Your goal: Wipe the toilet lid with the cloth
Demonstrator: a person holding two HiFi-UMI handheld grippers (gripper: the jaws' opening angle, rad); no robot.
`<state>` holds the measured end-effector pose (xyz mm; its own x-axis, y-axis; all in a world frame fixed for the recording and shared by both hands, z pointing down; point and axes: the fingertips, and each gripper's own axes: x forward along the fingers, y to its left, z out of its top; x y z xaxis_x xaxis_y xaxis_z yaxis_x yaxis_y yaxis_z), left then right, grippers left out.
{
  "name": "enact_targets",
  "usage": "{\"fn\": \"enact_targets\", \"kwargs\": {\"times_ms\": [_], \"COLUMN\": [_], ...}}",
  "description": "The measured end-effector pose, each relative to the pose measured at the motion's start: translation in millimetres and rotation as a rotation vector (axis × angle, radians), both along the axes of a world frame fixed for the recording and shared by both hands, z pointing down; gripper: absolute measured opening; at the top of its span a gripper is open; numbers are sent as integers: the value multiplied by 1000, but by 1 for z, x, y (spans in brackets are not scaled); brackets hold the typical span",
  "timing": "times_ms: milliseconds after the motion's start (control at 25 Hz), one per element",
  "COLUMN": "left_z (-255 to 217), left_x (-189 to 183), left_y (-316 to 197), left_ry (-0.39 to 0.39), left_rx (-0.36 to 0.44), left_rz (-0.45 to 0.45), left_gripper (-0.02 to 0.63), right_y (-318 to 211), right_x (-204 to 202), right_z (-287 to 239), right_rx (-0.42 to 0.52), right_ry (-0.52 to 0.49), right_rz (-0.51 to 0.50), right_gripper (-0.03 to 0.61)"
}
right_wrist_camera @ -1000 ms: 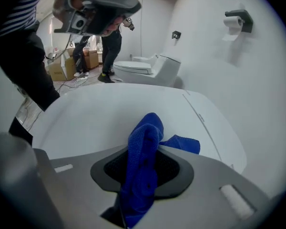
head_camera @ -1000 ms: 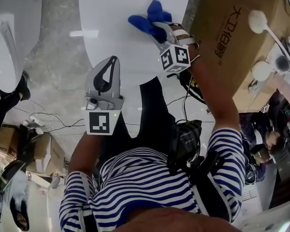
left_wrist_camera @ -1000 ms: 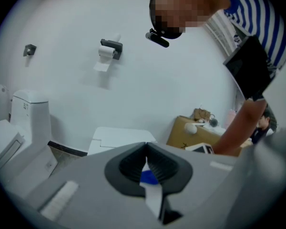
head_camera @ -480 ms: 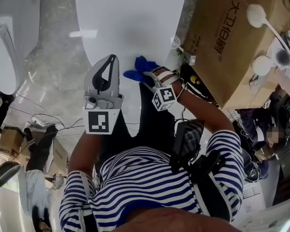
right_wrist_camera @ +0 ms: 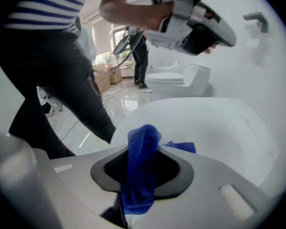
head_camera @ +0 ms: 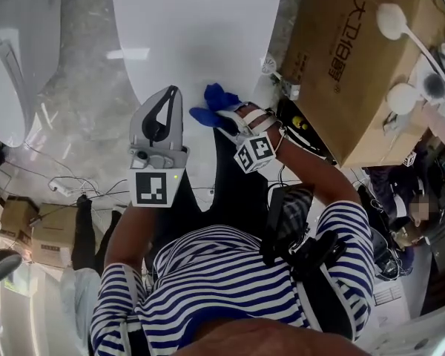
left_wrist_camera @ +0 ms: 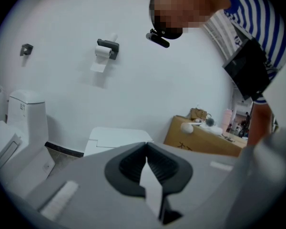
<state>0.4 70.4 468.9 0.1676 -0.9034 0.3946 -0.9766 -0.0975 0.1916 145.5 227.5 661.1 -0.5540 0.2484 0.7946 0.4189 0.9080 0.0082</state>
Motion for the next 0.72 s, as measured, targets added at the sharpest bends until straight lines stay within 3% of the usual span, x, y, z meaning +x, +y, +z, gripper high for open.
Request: {"fn": "enact_targets", "kwargs": {"times_ms": [200, 440, 720], "left_z": [2, 5, 18], "left_x": [2, 9, 10], "left_y": [-4, -20, -42], "left_ry": [-3, -9, -11], "left_rx": [-9, -12, -47], "left_rz": [-1, 11, -11], "left_gripper": [3, 3, 3], "right_y": [-129, -300, -461], "right_x": [-32, -43, -60], "right_z": [-54, -85, -86], "right_rx": [146, 398, 538], "right_ry": [-140, -196, -208], "right_rz": [217, 325, 402], "right_gripper": [121, 121, 121]}}
